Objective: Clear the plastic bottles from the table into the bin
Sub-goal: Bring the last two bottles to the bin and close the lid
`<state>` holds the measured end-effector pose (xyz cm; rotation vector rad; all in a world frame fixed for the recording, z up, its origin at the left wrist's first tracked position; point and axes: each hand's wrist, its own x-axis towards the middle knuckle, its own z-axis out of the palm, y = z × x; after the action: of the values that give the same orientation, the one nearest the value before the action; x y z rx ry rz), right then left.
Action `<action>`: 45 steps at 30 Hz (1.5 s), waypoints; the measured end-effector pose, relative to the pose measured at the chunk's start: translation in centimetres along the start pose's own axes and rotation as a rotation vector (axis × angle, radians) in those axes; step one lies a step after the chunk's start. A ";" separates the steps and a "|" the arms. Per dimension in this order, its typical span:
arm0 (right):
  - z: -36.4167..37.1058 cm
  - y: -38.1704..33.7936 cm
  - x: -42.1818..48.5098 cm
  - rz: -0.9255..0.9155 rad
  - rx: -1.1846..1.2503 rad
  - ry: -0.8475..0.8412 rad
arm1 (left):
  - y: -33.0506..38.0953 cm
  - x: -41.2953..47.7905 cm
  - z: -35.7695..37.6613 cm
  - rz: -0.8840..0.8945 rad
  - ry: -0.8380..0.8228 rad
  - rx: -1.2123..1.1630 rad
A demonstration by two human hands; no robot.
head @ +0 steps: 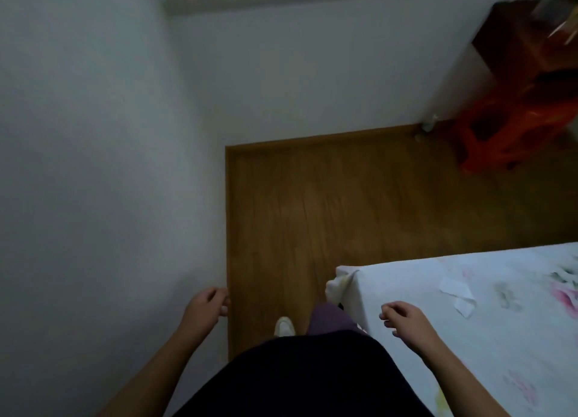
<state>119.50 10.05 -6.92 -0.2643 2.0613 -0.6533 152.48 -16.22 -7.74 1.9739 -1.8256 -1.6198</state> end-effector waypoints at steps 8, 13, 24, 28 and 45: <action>-3.9 -5.5 9.2 0.101 0.114 0.049 | 13.4 10.4 0.9 0.083 -0.078 0.115; -6.6 -13.0 16.6 0.065 0.098 -0.016 | 19.3 15.9 0.6 0.013 -0.027 0.141; -15.7 -28.7 29.1 -0.100 0.143 0.000 | 34.4 27.7 1.6 0.026 -0.023 0.197; -19.3 -29.0 32.1 -0.009 0.227 0.086 | 41.2 33.8 4.4 0.092 -0.091 0.274; -29.8 -14.8 28.8 0.538 0.845 0.611 | 74.8 38.1 39.4 0.726 -0.733 0.940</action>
<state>77.85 -4.24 -6.79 1.0449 2.0465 -1.2742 64.28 -44.81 -5.81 0.4451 -3.4434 -1.3915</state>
